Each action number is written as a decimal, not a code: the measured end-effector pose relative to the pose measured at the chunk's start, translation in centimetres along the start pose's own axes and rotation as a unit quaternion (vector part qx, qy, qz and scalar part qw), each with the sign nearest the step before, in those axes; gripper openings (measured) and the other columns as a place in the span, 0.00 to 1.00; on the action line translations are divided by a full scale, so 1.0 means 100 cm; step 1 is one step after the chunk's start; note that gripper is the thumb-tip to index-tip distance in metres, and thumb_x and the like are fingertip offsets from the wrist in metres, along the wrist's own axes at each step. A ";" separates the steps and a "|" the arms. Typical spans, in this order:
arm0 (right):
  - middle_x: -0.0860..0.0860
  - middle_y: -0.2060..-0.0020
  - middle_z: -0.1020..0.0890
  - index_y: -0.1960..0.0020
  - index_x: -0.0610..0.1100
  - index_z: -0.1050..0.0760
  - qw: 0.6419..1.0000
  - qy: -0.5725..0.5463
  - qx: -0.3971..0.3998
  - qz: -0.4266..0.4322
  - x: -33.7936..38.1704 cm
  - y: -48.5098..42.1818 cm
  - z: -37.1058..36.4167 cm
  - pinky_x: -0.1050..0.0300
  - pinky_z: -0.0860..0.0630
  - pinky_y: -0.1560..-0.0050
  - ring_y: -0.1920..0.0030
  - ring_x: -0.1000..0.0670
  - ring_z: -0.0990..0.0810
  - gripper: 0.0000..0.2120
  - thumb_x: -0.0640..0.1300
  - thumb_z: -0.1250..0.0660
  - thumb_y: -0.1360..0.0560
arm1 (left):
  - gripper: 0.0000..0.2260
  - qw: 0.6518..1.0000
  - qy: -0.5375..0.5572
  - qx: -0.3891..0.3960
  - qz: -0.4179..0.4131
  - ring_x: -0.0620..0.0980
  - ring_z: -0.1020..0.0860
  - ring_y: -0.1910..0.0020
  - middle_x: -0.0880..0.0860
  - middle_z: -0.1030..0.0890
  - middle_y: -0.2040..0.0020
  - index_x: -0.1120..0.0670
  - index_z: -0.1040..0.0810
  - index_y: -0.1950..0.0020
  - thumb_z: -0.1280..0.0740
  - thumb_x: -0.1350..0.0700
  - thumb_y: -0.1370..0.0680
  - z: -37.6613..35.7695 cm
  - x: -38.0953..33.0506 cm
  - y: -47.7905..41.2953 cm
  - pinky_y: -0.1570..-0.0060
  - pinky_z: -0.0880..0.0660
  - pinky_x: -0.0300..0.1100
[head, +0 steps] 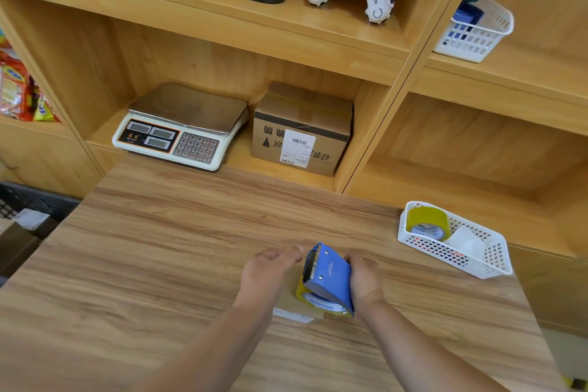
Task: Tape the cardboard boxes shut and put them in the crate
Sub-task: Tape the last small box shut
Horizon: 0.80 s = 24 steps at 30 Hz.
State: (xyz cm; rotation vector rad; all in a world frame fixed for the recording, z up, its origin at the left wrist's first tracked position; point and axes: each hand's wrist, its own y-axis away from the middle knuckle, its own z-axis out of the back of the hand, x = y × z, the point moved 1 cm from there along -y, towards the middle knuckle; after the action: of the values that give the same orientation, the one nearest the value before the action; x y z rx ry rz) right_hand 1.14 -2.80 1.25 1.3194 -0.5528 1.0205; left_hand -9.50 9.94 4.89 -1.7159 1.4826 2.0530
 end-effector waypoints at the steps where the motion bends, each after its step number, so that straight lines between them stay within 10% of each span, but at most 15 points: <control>1: 0.48 0.74 0.36 0.69 0.44 0.42 1.000 0.002 -0.001 0.002 -0.001 0.000 0.000 0.57 0.42 0.69 0.73 0.49 0.40 0.15 0.37 0.44 0.25 | 0.10 1.000 0.000 0.005 -0.003 0.51 0.20 0.51 0.48 0.16 0.58 0.53 0.15 0.60 0.26 0.47 0.31 0.001 0.000 0.001 0.44 0.26 0.49; 13: 0.47 0.75 0.35 0.70 0.43 0.41 1.000 0.009 -0.010 -0.003 -0.002 -0.002 -0.001 0.56 0.40 0.66 0.72 0.48 0.38 0.15 0.39 0.42 0.25 | 0.17 0.970 -0.108 -0.019 -0.217 0.35 0.31 0.47 0.43 0.20 0.58 0.43 0.16 0.63 0.41 0.51 0.20 0.003 0.010 0.014 0.49 0.37 0.33; 24: 0.47 0.73 0.38 0.70 0.45 0.44 0.999 0.032 -0.007 0.030 -0.002 -0.001 -0.002 0.54 0.43 0.65 0.70 0.49 0.41 0.16 0.38 0.44 0.25 | 0.12 1.000 0.007 -0.010 -0.024 0.49 0.20 0.51 0.47 0.16 0.57 0.52 0.15 0.62 0.31 0.46 0.26 0.002 0.004 0.003 0.46 0.26 0.46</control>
State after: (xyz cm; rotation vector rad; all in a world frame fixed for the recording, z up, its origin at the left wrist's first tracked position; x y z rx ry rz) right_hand 1.11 -2.70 0.97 1.2594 -0.5533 1.1026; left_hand -10.00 9.76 4.73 -1.7585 1.4147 2.0430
